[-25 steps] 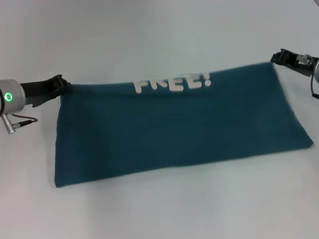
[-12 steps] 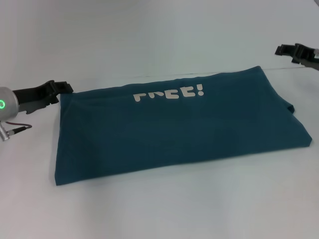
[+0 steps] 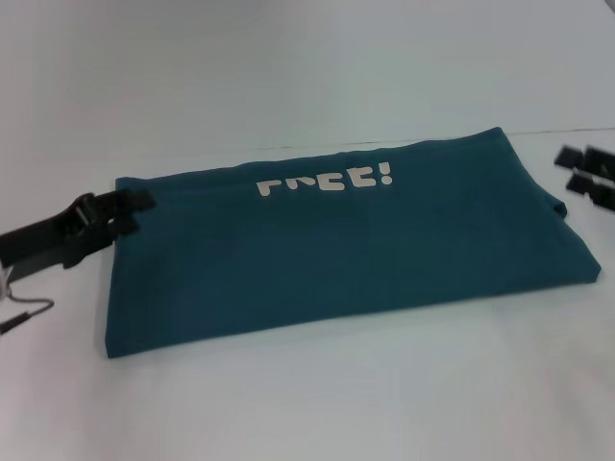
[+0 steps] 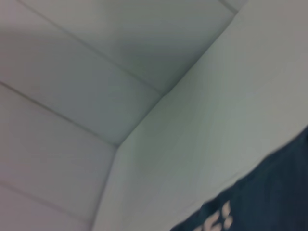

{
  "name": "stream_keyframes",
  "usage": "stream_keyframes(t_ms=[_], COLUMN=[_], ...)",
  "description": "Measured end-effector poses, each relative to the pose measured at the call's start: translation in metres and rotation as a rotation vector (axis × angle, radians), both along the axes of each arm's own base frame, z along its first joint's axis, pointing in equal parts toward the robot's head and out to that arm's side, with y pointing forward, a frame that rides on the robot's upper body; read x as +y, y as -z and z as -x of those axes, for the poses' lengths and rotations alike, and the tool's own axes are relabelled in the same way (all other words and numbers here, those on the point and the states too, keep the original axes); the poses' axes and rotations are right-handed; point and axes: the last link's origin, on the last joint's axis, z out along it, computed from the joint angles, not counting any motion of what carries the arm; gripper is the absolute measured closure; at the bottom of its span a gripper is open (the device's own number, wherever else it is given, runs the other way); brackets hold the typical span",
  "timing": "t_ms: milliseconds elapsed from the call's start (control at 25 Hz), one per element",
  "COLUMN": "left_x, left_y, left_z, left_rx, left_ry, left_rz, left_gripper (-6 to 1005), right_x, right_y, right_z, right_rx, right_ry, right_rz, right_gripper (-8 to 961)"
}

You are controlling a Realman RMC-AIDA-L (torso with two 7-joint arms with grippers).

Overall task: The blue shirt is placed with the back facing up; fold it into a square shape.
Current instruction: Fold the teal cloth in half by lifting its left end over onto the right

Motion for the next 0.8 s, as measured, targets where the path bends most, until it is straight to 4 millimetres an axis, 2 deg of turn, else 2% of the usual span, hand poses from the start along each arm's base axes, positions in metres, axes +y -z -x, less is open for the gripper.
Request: stream_keyframes(t_ms=[120,320,520,800], left_x=[-0.023,-0.05,-0.059,-0.069], left_y=[0.0,0.006,0.021,0.031], left_z=[0.007,0.024,0.039,0.047], left_rx=[-0.115,-0.246,-0.275,-0.263], left_ry=[0.025,-0.014,-0.111,-0.138], left_rz=[0.014,0.026,0.018,0.033], left_gripper=[471,474,469,457], right_x=[-0.029,-0.054,-0.056,-0.054], right_y=[0.005,0.012,0.016,0.025], right_z=[-0.006,-0.015,-0.012,-0.004], right_rx=[0.058,0.09,0.09,0.078], right_ry=[-0.03,-0.034,-0.053,-0.096], right_rz=[0.033,0.045,0.062,0.114], right_gripper=[292,299,299,298])
